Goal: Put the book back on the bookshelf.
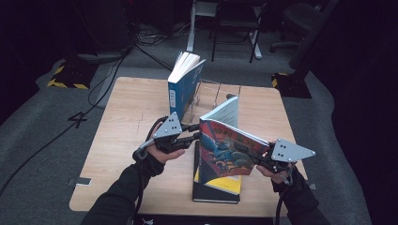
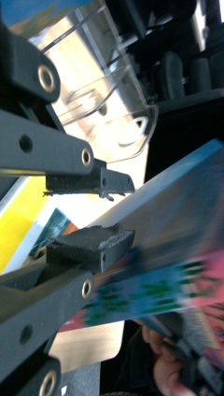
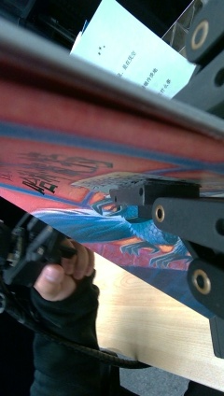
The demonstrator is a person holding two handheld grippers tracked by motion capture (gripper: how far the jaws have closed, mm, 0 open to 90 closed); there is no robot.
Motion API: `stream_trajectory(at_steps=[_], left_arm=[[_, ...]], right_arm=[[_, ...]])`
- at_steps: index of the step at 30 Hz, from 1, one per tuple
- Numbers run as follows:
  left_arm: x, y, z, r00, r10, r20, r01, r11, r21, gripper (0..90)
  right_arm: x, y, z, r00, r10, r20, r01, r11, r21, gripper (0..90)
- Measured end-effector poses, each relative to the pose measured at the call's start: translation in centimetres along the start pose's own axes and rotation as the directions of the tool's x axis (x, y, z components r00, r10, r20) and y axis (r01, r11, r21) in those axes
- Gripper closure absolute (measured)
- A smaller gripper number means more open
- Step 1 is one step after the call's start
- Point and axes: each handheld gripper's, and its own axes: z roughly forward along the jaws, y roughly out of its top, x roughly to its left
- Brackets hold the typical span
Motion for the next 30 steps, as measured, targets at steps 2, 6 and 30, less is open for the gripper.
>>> stream_trajectory(at_steps=[2, 6, 30], left_arm=[[-0.4, -0.7, 0.0, 1.0, 0.004, 0.0, -0.004, 0.9998, 0.021, 67.5], [-1.4, -2.2, 0.0, 0.9998, -0.01, 0.018, 0.009, 0.9978, 0.065, 63.2], [-5.3, -5.2, 0.2, 0.9819, -0.091, 0.166, 0.052, 0.9731, 0.224, 38.3]], right_arm=[[0.1, 0.0, -0.1, 1.0, 0.003, 0.001, -0.003, 1.0, -0.002, 84.4], [0.3, -0.1, -0.3, 1.0, 0.004, 0.003, -0.004, 1.0, -0.005, 84.5], [1.0, -0.5, -0.9, 0.9994, 0.004, 0.036, -0.003, 1.0, -0.023, 85.4]])
